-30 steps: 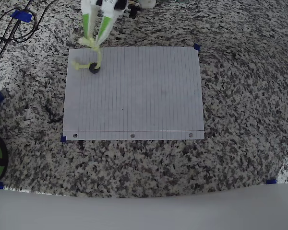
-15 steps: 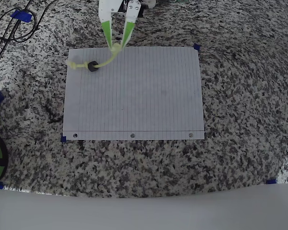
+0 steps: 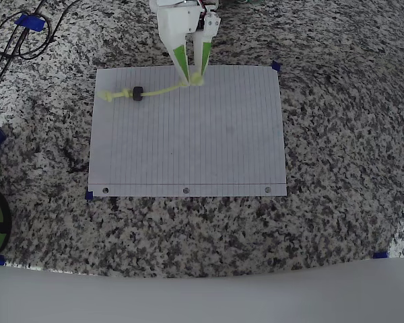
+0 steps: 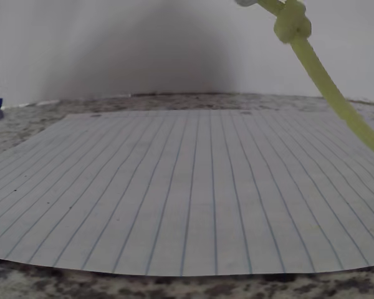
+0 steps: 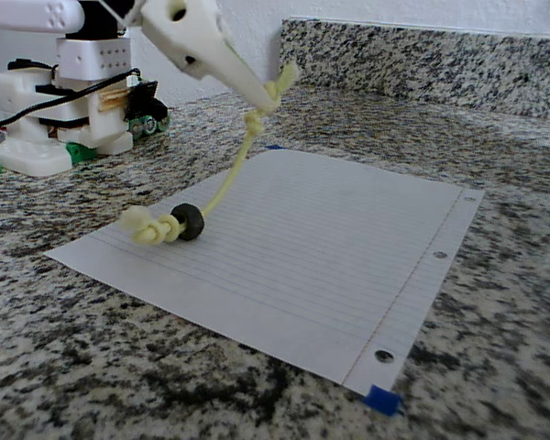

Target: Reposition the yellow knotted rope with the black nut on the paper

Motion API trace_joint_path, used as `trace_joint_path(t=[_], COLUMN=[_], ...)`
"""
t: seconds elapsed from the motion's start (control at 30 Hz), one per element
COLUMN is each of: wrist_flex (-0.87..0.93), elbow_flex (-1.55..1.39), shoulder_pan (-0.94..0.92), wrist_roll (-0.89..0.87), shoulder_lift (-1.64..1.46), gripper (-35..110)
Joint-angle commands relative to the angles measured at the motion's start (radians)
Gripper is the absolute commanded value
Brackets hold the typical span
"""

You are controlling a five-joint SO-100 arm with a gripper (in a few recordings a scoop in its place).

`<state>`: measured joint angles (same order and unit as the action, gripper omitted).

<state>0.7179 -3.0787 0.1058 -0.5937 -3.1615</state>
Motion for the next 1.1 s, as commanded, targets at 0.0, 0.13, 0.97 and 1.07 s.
trace_joint_path(t=[0.0,0.13,0.97,1.07], wrist_flex=[-0.063,-0.101,-0.158,-0.224], elbow_flex=[0.006,0.005,-0.02,-0.015], shoulder_pan=[0.038,0.1,0.196,0.19], wrist_roll=[-0.083,-0.152,-0.064,0.115], shoulder_lift=[0.038,0.066,0.074,0.084], gripper=[0,0,48,48])
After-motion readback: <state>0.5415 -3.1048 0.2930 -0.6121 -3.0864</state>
